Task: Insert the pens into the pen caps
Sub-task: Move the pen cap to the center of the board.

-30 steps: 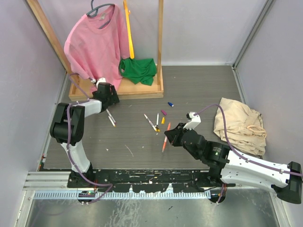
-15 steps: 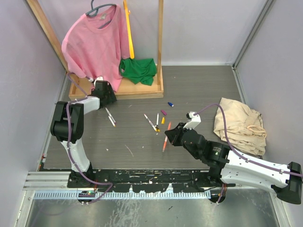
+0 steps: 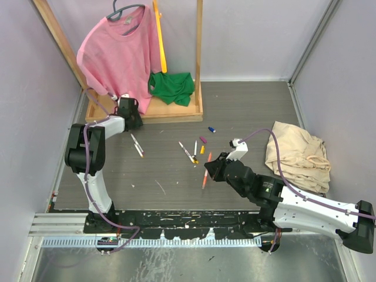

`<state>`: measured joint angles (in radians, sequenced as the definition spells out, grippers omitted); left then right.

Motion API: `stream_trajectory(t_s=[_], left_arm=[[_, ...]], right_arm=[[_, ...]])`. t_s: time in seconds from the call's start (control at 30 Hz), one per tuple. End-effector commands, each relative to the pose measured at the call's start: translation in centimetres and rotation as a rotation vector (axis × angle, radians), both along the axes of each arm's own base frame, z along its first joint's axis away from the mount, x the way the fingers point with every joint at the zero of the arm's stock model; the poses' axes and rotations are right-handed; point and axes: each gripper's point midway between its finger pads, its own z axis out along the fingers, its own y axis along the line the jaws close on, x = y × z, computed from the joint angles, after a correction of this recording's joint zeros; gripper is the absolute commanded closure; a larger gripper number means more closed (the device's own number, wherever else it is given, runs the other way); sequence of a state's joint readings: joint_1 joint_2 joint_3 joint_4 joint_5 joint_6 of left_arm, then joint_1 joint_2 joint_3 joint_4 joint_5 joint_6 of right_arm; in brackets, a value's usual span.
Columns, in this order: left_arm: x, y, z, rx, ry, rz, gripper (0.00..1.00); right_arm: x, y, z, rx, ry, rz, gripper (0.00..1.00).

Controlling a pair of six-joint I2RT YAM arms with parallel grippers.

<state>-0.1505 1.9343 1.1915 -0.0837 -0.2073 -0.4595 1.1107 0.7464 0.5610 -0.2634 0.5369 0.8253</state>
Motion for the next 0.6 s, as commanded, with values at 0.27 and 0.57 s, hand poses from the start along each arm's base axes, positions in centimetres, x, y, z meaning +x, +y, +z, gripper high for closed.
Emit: stream_trajectory(t_s=[0.27, 0.57], left_arm=[[0.86, 0.28, 0.06, 0.053, 0.030, 0.048, 0.52], [0.94, 0.07, -0.23, 0.075, 0.054, 0.041, 0.58]], right_arm=[[0.49, 0.12, 2.01, 0.052, -0.036, -0.015, 1.00], [0.46, 0.07, 1.90, 0.054, -0.034, -0.015, 1.00]])
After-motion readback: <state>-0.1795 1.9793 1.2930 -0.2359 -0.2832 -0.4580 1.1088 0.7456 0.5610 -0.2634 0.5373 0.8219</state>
